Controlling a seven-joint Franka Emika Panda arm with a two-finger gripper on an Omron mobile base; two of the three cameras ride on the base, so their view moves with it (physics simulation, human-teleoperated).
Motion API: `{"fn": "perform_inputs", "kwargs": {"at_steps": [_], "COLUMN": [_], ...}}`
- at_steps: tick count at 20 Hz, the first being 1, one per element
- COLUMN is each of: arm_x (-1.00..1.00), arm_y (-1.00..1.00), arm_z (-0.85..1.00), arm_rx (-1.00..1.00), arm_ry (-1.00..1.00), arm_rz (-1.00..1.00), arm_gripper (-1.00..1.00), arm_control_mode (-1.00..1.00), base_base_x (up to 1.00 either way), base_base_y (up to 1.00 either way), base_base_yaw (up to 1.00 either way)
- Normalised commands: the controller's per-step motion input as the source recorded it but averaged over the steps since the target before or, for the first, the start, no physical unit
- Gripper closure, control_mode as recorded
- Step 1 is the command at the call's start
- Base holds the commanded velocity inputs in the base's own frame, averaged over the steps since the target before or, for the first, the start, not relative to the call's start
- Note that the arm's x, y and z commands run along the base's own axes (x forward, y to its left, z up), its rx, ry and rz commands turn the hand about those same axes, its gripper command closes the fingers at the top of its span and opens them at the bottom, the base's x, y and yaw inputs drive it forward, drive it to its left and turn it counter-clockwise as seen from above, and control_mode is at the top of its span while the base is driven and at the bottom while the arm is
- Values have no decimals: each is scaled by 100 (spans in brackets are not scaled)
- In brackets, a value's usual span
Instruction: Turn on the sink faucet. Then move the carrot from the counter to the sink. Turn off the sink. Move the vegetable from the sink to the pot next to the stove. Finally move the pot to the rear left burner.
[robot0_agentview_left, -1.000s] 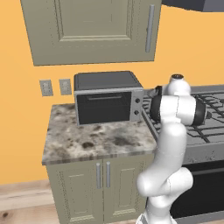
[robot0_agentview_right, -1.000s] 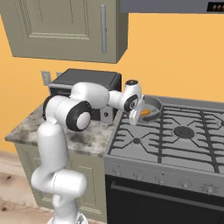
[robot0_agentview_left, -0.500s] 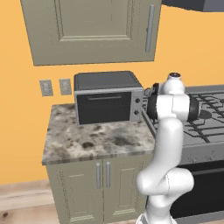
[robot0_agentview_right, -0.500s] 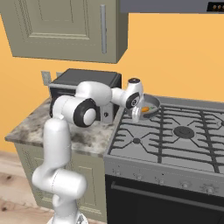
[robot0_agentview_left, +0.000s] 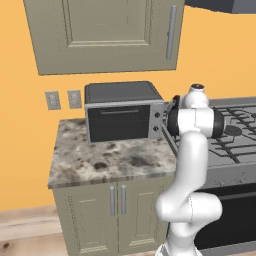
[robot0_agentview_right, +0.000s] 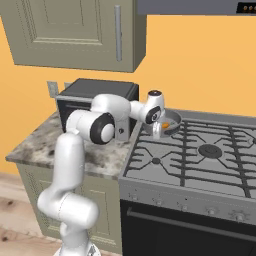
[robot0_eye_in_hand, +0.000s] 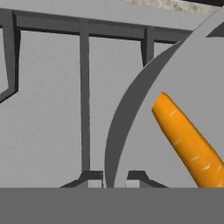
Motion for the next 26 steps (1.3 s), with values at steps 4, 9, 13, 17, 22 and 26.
{"fn": "perform_inputs", "kwargs": {"at_steps": [4,9,13,17,22,26], "arm_x": [19,18,23,20,8,4], "arm_y": [0,0,0,0,-1,0], "arm_z": [-18,-16,-16,-11,-12,-17], "arm_rx": [0,0,0,0,0,0], "arm_ry": [4,5,2,3,4,6], "arm_rz": [2,0,0,0,0,0], "arm_gripper": [100,100,100,100,-100,-100], "arm_control_mode": [-100,-100,-100,-100,-100,-100], "base_base_x": [0,0,0,0,0,0], "base_base_y": [0,0,0,0,0,0], "base_base_yaw": [0,0,0,0,0,0]}}
